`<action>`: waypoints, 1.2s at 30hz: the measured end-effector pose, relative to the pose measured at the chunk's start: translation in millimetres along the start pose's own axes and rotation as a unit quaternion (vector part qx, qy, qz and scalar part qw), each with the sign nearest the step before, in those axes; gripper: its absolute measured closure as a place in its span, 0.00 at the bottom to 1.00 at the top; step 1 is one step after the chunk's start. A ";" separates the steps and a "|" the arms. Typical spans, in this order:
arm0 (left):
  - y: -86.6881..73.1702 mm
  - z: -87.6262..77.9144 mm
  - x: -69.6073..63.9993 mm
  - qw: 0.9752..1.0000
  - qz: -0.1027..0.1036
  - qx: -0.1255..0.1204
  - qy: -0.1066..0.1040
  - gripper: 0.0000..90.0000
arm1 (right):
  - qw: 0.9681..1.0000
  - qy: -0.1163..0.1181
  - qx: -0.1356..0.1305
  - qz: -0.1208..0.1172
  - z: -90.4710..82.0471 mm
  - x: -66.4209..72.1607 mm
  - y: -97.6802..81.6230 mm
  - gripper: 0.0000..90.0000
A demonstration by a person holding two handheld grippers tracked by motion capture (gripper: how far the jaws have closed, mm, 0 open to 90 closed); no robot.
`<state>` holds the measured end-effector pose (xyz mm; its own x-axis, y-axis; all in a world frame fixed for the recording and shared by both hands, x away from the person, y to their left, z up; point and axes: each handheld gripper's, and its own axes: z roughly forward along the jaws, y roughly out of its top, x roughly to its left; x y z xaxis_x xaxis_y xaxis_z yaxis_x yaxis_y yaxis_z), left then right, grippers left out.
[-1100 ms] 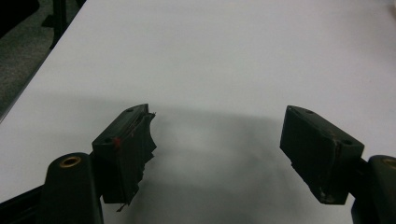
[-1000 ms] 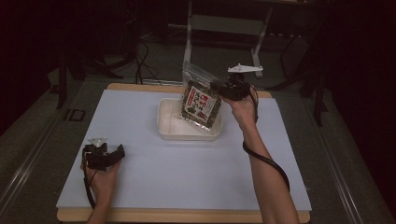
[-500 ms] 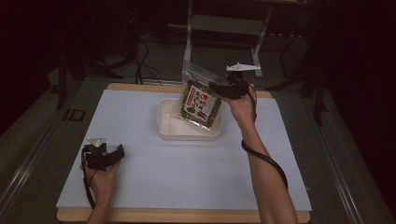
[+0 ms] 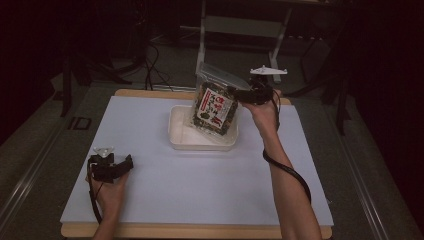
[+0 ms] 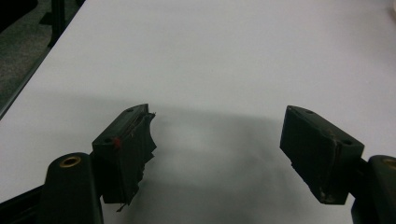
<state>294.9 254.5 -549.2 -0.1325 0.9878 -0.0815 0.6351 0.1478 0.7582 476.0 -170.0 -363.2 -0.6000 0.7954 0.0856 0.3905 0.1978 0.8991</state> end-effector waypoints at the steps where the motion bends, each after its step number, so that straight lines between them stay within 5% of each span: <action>1: 0.0 0.1 0.0 1.000 0.000 0.000 0.000 0.28 | 1.000 0.001 0.001 0.000 -0.7 -0.6 0.2 0.33; 23: 0.0 -0.3 0.1 1.000 0.001 0.000 0.001 0.28 | 0.999 -0.002 -0.029 -0.014 -32.4 -9.9 7.5 0.32; 36: -0.2 -0.4 -0.2 1.000 0.002 0.000 0.002 0.28 | 0.999 0.018 -0.012 -0.028 -50.0 -2.9 -0.9 0.33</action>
<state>294.5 254.2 -549.1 -0.1338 0.9881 -0.0754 0.6349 0.1439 0.7591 442.5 -201.1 -342.9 -0.6456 0.7620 0.0500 0.3384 0.2268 0.9133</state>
